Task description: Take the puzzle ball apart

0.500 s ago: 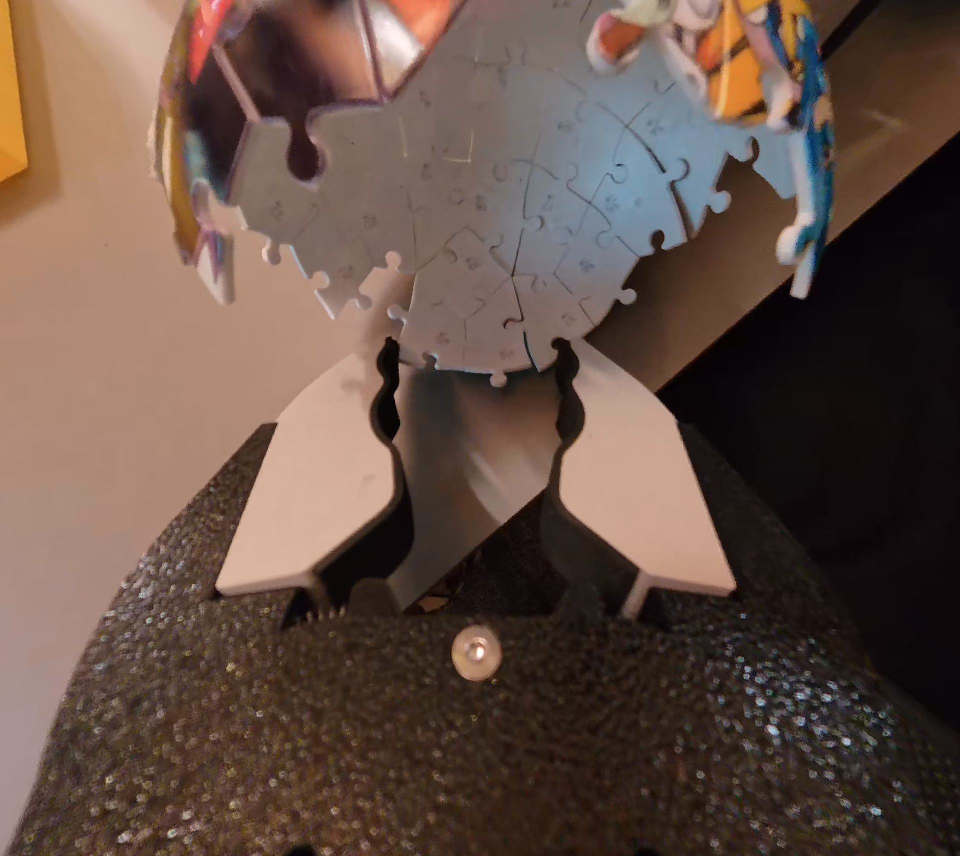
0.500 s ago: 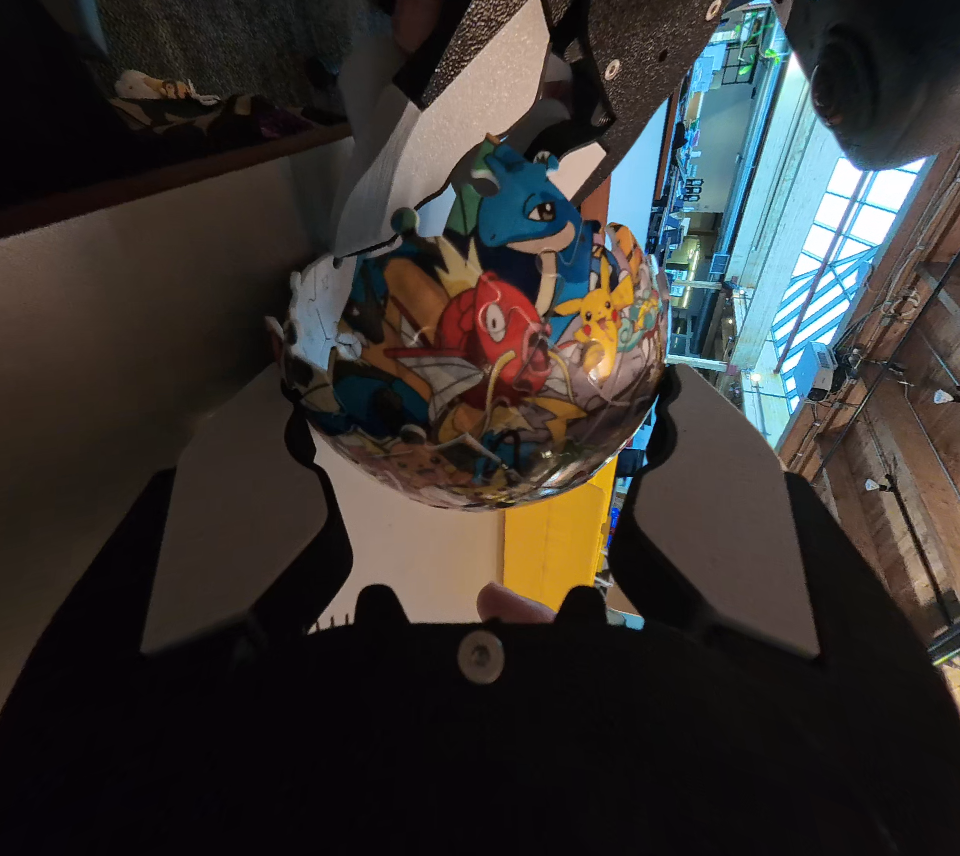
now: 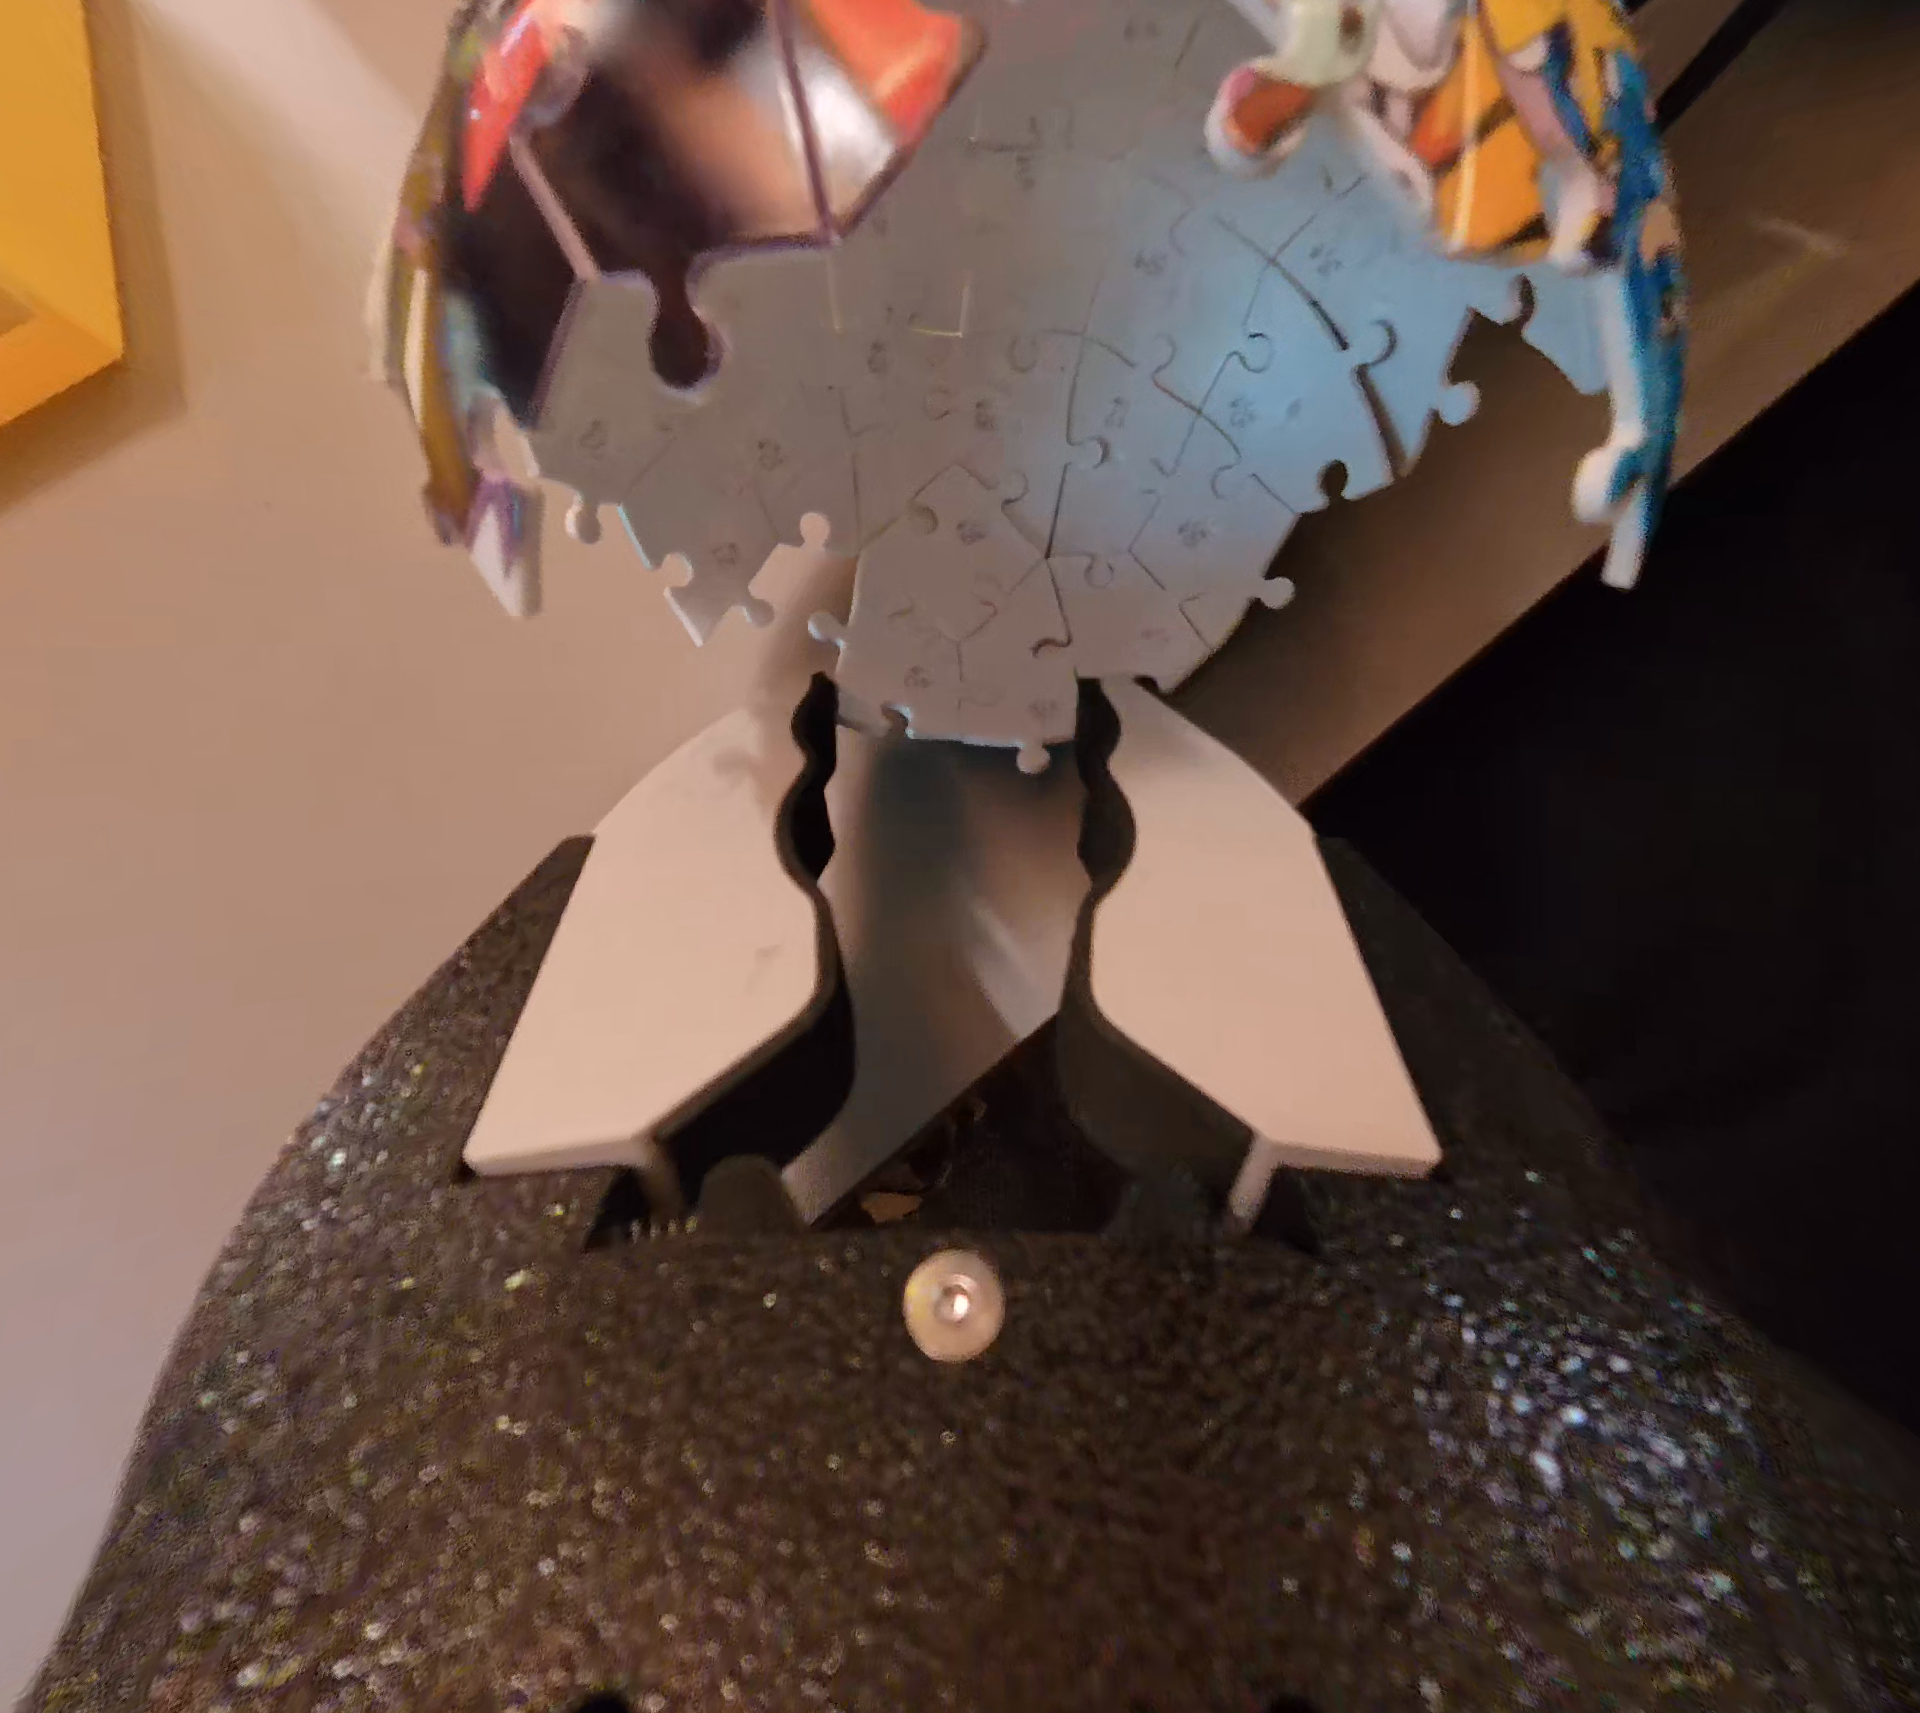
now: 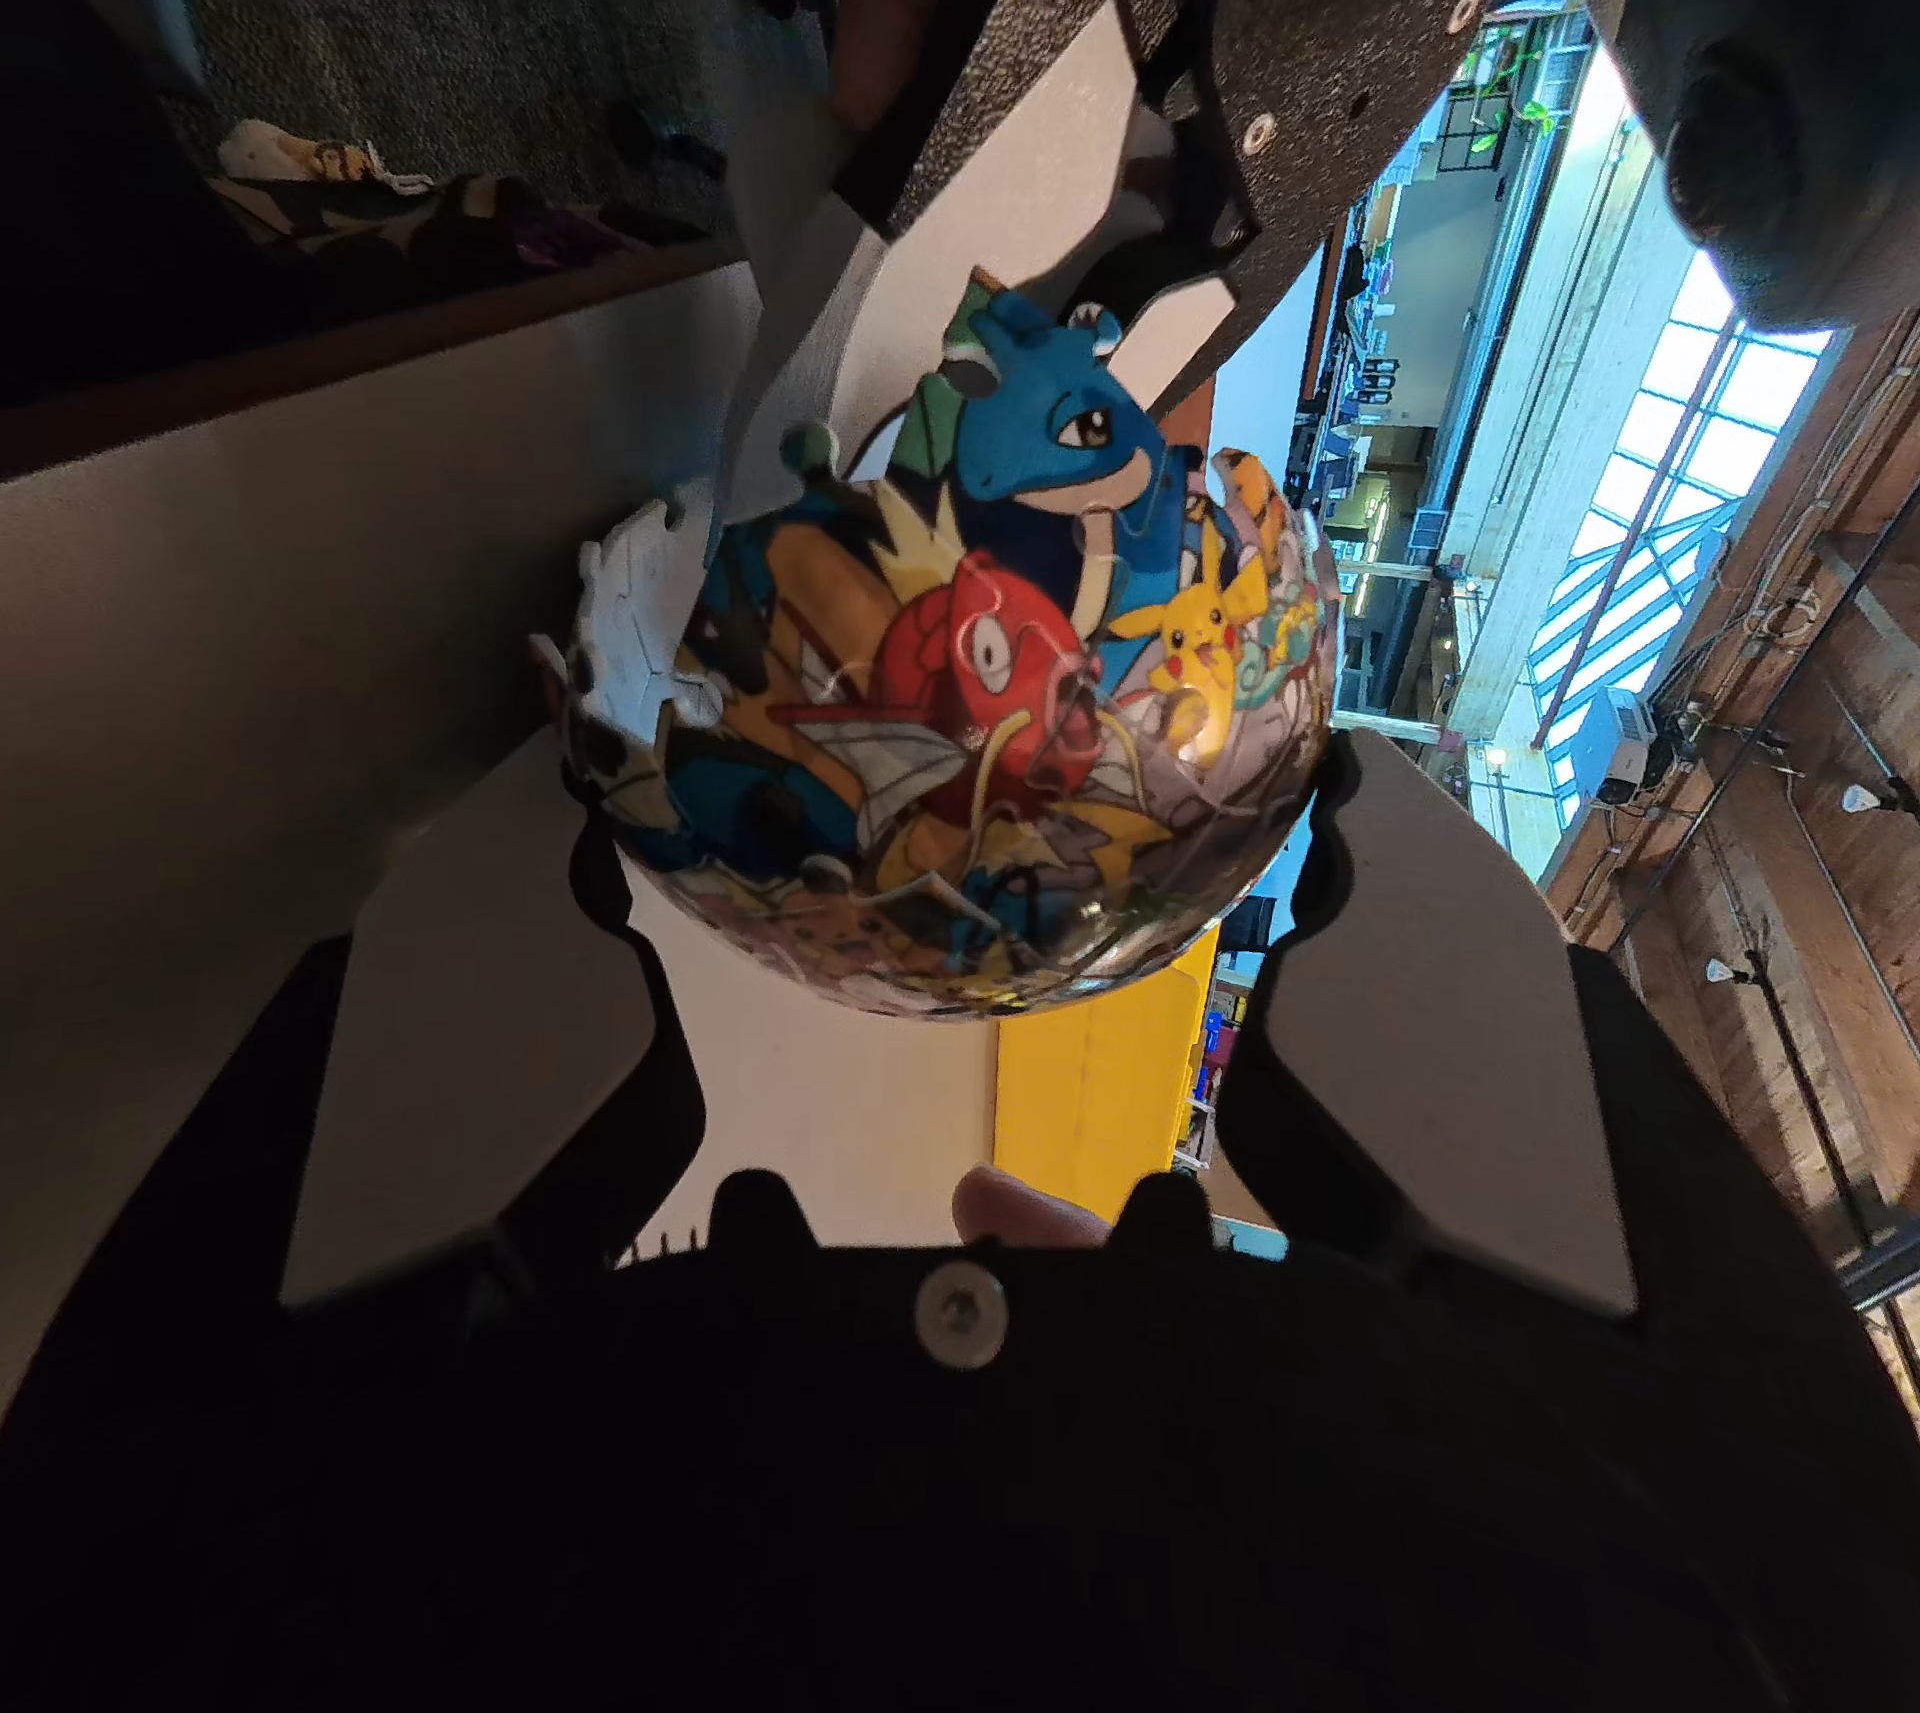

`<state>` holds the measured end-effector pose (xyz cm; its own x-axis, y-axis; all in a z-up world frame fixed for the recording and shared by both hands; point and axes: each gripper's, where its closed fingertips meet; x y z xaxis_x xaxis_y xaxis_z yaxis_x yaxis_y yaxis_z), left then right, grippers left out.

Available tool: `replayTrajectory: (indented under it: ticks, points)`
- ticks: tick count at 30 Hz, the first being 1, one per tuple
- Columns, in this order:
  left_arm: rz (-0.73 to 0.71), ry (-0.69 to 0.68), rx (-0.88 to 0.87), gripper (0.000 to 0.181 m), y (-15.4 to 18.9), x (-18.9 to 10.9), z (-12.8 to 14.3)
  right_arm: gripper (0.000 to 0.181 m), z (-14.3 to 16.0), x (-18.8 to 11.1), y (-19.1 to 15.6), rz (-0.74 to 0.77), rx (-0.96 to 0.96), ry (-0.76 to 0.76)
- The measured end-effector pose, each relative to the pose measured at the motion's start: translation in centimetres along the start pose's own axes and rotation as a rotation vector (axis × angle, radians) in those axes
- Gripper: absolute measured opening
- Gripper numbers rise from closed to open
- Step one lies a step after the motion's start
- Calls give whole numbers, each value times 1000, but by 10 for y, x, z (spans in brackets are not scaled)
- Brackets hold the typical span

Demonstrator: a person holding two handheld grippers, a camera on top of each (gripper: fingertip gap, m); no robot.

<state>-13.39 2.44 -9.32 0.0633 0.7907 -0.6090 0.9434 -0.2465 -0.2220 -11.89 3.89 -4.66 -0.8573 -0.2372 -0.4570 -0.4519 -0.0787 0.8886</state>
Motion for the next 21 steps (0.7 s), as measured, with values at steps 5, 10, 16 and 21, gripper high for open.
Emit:
replayTrajectory:
  ticks: [5,10,16,21]
  points:
    - [32,-17,-6,61,7,2,3,126,0,0,0,-1,-1,-2]
    - [81,26,-81,65,10,-1,-3,126,-1,0,-1,2,-11,-6]
    - [128,76,-182,60,10,-6,-8,126,-1,-1,-1,5,-19,-3]
    - [81,11,-92,62,9,-1,0,126,-1,-1,-1,5,-16,2]
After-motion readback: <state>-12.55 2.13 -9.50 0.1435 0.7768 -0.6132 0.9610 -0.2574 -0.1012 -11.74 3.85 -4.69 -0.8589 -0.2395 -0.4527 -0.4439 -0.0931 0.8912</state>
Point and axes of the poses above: each gripper's, where its closed fingertips meet, x out along the fingers, z out of its underside, y = z × x across the jaws, and after that the axes turned 4 degrees about -z, right-handed
